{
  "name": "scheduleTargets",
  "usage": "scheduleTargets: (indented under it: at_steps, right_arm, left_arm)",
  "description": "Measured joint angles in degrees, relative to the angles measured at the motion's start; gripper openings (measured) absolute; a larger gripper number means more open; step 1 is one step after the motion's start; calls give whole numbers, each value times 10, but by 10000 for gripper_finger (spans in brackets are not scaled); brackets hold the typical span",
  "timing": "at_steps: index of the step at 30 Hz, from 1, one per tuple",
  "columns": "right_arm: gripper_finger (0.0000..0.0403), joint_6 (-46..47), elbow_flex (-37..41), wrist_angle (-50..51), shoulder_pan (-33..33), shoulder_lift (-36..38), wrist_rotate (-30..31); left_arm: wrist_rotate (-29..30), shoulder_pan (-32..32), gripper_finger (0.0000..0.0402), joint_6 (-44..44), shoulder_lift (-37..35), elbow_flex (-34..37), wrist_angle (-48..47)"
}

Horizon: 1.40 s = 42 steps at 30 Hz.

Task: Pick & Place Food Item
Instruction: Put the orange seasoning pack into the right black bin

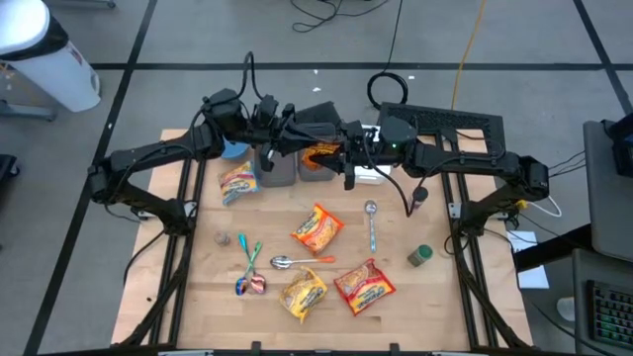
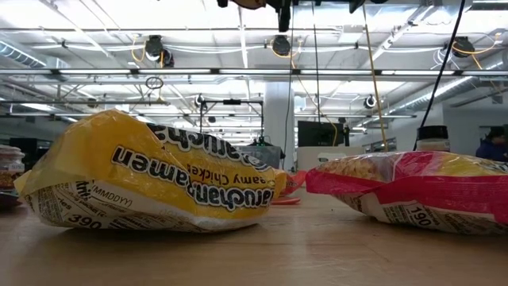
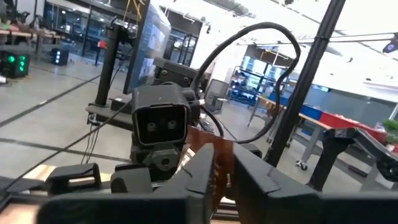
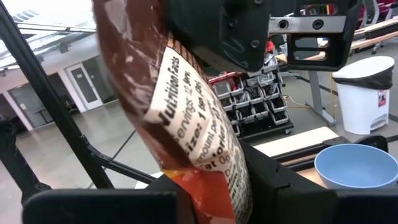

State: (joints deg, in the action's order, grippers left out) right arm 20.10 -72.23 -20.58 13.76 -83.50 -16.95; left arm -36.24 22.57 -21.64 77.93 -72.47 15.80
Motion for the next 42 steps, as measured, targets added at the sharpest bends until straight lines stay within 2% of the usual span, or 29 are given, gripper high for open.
scheduleTargets:
  at_steps: [4, 9, 11, 13, 16, 20, 22, 24, 28, 35, 42]
  right_arm:
    - [61, 1, 0, -1, 0, 0, -13]
    - [61, 3, 0, 22, 0, 0, -14]
    - [61, 2, 0, 35, 0, 0, -18]
    - [61, 3, 0, 46, 2, 0, -29]
    - [61, 6, 0, 69, 3, 0, -31]
    - [61, 3, 0, 76, 3, 0, -31]
    - [61, 3, 0, 76, 3, 0, -31]
    - [61, 2, 0, 81, 3, 0, -31]
    - [61, 0, 0, 109, 3, 0, -43]
    - [61, -18, 0, 147, 3, 0, -43]
    - [61, -32, 0, 161, 3, 0, -42]
  left_arm:
    - [-4, 8, 110, -24, 0, 0, -7]
    - [-52, 32, 169, -53, 0, -28, -26]
    - [-67, 40, 185, -47, 0, -56, -57]
    - [-73, 46, 195, -18, 0, -96, -126]
    - [-65, 49, 201, 68, 1, -173, -292]
    - [21, 47, 202, 194, 22, -282, -552]
    - [56, 46, 202, 226, 42, -329, -640]
    - [65, 42, 202, 232, 63, -367, -701]
    - [66, 22, 202, 252, 104, -431, -764]
    - [91, -24, 202, 279, 183, -532, -819]
    - [94, -48, 202, 282, 242, -586, -873]
